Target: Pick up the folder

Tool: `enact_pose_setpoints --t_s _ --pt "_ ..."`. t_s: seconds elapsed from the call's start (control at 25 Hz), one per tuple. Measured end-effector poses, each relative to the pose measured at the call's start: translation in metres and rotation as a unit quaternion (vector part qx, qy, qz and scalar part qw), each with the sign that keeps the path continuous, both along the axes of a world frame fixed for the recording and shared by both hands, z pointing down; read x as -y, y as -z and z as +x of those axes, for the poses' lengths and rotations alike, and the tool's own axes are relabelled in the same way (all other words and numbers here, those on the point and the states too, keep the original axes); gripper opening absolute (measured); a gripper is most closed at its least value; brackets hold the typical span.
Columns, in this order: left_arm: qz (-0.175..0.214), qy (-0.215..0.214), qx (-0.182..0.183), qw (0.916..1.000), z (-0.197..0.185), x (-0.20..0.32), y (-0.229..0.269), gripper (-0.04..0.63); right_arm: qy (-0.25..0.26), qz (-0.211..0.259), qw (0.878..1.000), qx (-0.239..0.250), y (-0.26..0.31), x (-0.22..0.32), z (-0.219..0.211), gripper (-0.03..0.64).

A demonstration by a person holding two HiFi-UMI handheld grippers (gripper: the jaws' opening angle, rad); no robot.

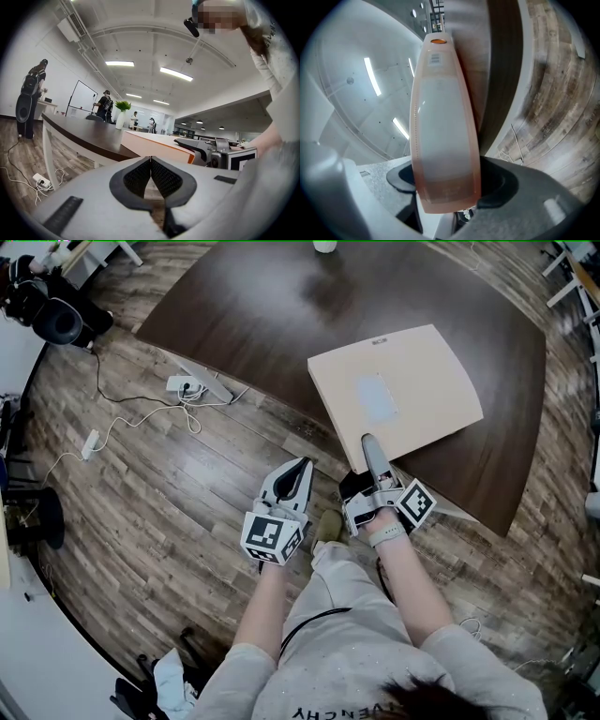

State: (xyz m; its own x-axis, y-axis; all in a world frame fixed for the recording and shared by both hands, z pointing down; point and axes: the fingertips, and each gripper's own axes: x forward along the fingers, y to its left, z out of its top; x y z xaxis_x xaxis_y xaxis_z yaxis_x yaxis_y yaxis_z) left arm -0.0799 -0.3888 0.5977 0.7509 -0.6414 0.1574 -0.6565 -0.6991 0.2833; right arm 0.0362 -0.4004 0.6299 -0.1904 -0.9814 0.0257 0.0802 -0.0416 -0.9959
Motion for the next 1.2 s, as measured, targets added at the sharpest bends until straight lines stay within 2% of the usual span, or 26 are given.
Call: enact_pose_setpoints --t_s 0.28,0.68,0.96,1.2 --pt "0.004 -0.003 0.000 1.0000 -0.001 0.006 0.007 0.000 0.013 0.011 1.000 -0.014 0.008 0.000 -0.001 0.289" --pt "0.022 -0.003 -0.005 0.9997 -0.006 0.023 0.037 0.000 0.030 0.003 0.999 -0.039 0.028 0.005 -0.004 0.272" --pt "0.032 0.000 -0.007 0.9995 -0.004 0.043 0.056 0.000 0.054 0.003 0.991 -0.122 0.045 0.012 0.010 0.268" --pt "0.045 0.006 -0.004 0.9990 0.001 0.063 0.078 0.000 0.066 0.003 0.978 -0.197 0.062 0.019 0.032 0.268"
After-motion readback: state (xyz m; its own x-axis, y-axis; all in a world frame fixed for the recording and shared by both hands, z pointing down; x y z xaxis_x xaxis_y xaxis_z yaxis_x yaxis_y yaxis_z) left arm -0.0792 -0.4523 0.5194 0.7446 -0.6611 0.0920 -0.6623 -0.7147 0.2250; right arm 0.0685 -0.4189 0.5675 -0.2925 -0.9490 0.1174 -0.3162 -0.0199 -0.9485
